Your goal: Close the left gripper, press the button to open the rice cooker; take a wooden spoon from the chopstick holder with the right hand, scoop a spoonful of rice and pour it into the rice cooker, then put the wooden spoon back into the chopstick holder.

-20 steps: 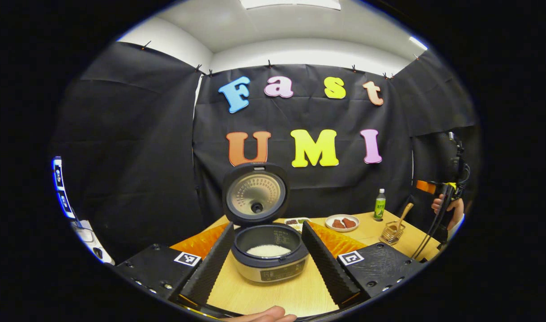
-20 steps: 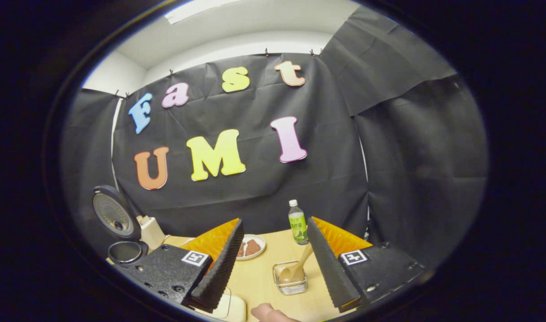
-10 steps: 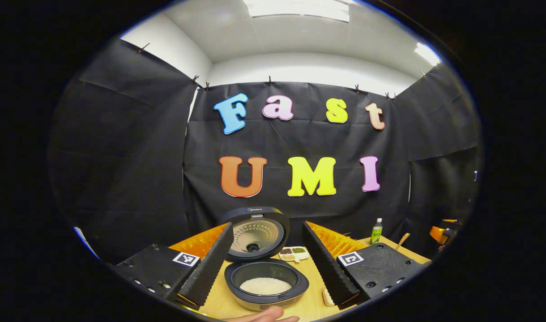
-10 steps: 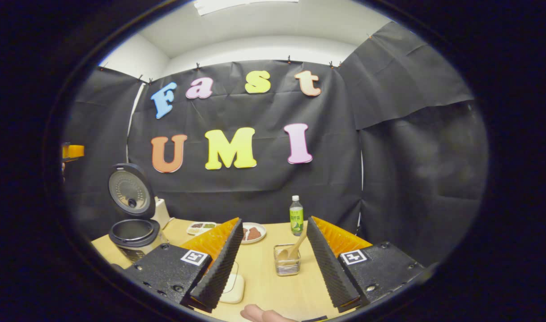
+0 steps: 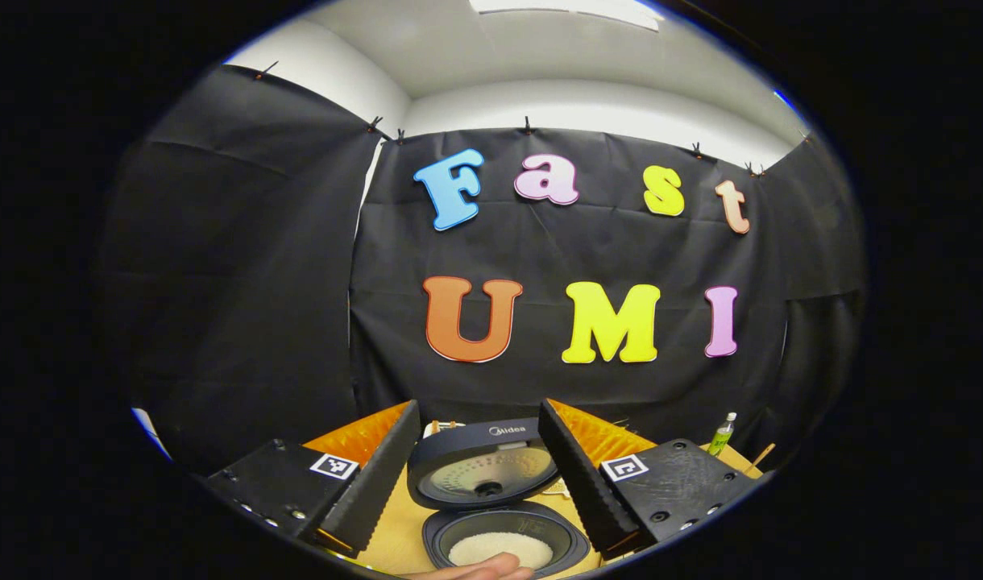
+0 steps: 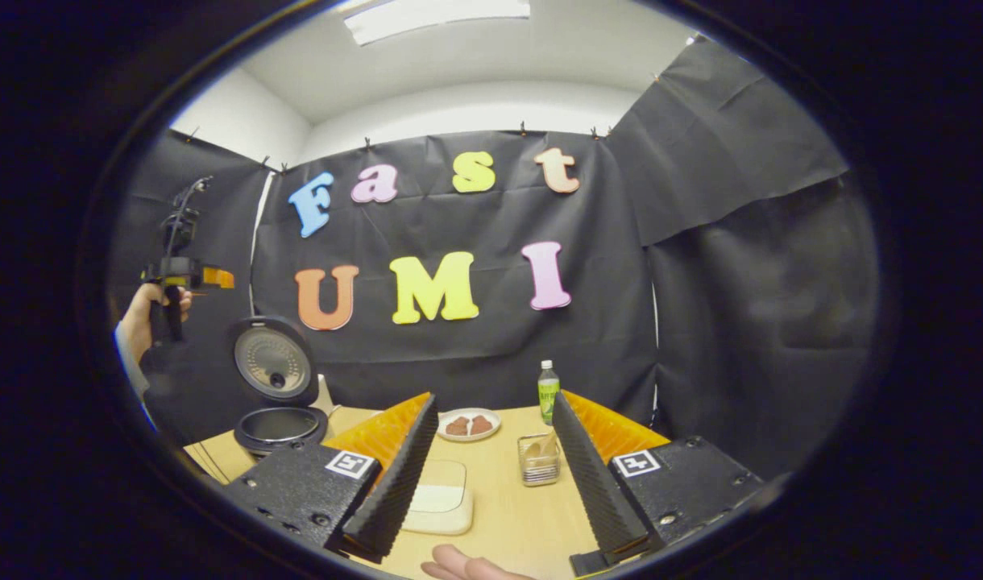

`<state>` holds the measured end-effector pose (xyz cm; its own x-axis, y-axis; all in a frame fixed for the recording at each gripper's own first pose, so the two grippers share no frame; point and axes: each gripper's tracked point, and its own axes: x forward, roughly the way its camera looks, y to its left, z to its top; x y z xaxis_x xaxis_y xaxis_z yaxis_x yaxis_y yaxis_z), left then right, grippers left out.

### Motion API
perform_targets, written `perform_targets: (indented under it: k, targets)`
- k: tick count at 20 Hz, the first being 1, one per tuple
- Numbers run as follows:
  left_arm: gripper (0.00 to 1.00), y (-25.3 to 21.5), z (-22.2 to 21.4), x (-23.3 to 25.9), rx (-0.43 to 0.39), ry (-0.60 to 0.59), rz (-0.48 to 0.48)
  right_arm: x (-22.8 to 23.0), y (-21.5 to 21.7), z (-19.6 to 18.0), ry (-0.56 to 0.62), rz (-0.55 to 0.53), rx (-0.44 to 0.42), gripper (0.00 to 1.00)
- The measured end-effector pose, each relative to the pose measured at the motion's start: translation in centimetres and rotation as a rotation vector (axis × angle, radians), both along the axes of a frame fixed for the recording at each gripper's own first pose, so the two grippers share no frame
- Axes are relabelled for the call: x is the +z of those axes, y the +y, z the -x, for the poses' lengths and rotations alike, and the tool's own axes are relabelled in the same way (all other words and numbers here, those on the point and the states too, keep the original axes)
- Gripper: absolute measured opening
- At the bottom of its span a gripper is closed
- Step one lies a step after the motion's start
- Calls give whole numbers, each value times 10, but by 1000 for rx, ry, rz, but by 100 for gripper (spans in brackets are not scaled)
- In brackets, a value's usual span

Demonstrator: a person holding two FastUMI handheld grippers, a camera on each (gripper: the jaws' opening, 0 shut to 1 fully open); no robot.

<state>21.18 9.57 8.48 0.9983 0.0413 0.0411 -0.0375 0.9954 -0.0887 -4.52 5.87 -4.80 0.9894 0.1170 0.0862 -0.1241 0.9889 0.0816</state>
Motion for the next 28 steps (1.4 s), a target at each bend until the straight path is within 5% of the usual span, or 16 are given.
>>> perform_targets:
  k: [4,13,20,28]
  targets:
    - [94,-2,-52,-9,21,47,54,-5,-14,18,-17,32,-20,92]
    - [94,-16,-124,-36,66,126,9,-24,-32,19,17,36,-70,92]
    - [94,-14,-131,-68,75,190,-23,-33,-28,14,52,-10,-57,91]
    - [100,-20,-102,-81,89,194,43,-26,-28,39,22,20,-64,91]
